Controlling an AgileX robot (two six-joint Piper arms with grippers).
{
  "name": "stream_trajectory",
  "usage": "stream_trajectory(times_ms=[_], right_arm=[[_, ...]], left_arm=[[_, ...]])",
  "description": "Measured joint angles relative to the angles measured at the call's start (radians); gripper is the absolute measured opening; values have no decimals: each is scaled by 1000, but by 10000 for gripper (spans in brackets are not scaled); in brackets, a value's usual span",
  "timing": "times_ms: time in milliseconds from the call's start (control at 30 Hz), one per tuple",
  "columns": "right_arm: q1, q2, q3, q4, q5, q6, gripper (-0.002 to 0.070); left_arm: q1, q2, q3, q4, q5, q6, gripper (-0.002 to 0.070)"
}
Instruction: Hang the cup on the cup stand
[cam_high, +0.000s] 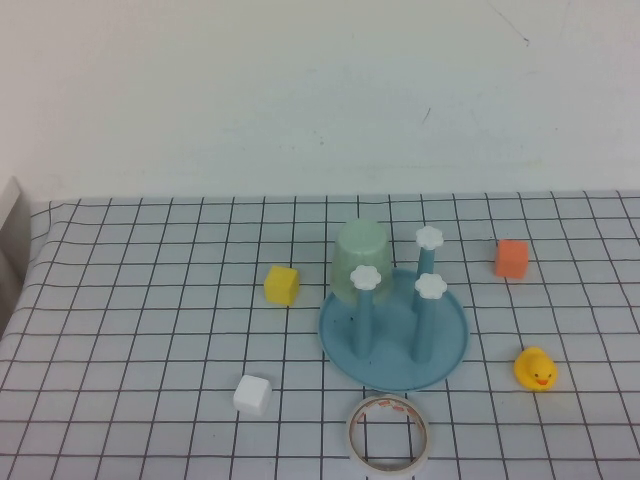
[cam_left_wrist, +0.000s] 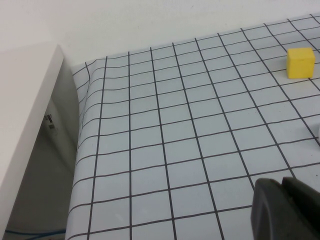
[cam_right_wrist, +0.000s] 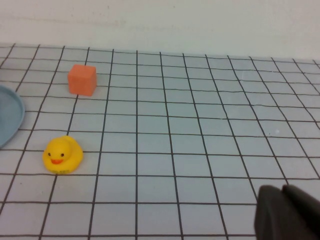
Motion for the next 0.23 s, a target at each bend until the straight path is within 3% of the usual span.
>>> stream_trajectory(times_ms=[233], right_arm=[[31,0,-1,0,6,2,-1]], left_arm=[[0,0,0,0,0,0,-1]])
